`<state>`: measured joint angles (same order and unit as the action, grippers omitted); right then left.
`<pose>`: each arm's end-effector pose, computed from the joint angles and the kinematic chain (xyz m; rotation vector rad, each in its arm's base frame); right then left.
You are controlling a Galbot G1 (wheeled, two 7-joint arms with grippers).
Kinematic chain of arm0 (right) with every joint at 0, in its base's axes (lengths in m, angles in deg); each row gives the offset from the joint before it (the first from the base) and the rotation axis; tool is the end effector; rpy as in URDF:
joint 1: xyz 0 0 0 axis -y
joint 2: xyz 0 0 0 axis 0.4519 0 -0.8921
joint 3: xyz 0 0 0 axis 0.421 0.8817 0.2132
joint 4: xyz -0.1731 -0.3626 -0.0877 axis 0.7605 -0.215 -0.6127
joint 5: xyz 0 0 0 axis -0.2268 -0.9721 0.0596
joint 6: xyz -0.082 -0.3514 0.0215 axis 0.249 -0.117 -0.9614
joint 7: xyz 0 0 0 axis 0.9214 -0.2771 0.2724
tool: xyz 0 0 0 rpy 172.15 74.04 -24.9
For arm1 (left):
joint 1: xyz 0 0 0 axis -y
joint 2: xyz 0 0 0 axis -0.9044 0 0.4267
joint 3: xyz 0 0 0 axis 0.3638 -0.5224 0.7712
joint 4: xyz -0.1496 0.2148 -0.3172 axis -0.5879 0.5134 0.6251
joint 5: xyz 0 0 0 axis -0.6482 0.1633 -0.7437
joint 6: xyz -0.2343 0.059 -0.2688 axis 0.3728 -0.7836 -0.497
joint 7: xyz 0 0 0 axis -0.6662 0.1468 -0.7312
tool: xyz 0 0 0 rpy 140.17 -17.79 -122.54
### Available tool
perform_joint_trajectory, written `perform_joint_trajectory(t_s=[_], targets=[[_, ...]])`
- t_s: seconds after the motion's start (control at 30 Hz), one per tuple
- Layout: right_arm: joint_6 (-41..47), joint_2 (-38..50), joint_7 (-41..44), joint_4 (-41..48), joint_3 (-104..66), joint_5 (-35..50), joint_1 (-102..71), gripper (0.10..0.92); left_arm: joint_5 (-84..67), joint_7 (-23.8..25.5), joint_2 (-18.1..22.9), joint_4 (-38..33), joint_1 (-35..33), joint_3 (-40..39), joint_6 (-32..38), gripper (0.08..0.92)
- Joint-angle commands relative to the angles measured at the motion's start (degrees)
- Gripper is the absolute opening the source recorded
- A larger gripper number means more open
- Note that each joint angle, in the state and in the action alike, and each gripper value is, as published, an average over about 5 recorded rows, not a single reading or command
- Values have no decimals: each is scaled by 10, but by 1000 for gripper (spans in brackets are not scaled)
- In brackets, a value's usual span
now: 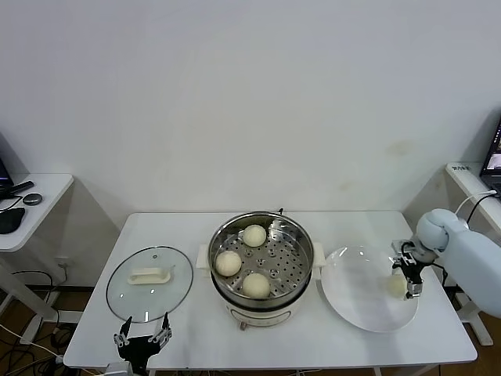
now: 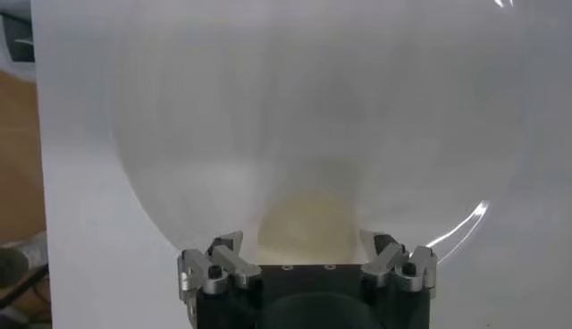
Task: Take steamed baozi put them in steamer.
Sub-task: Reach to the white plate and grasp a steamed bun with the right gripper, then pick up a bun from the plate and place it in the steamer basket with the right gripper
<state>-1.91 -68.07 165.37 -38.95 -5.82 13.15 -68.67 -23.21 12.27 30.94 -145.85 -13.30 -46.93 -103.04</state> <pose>0.5467 -0.2918 -0.2632 1.1956 -1.1695 1.2638 0.0992 0.0354 -0.3783 0.2269 -2.7190 -0.0515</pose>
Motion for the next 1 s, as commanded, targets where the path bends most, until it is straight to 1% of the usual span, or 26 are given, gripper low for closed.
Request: perform_joint_trajectory(t_s=[0.03, 0.23, 0.3, 0.43, 0.57, 0.67, 0.77, 0.87, 1.0], targets=[[5, -3, -6, 7, -3, -4, -2, 823, 0, 0, 0, 0, 0, 0, 0, 823], [10, -2, -7, 8, -3, 1, -3, 822, 0, 0, 1, 0, 0, -1, 0, 823], [11, -2, -6, 7, -3, 4, -2, 803, 0, 0, 1, 0, 1, 0, 0, 823], [14, -2, -5, 7, -2, 12, 1, 706, 0, 1, 1, 0, 2, -1, 0, 823], [20, 2, -1, 3, 9, 34, 18, 585, 0, 0, 1, 2, 6, -1, 0, 823], [36, 10, 2, -14, 43, 77, 57, 499, 1, 0, 3, 0, 10, -2, 0, 823], [66, 24, 6, -52, 106, 142, 133, 431, 8, -2, 5, -3, 13, -2, 1, 823], [113, 29, 10, -99, 187, 226, 236, 409, 20, -6, 7, -3, 18, 0, 1, 823], [166, 10, 13, -149, 301, 332, 379, 407, 23, -10, 5, -10, 22, 1, 3, 823]])
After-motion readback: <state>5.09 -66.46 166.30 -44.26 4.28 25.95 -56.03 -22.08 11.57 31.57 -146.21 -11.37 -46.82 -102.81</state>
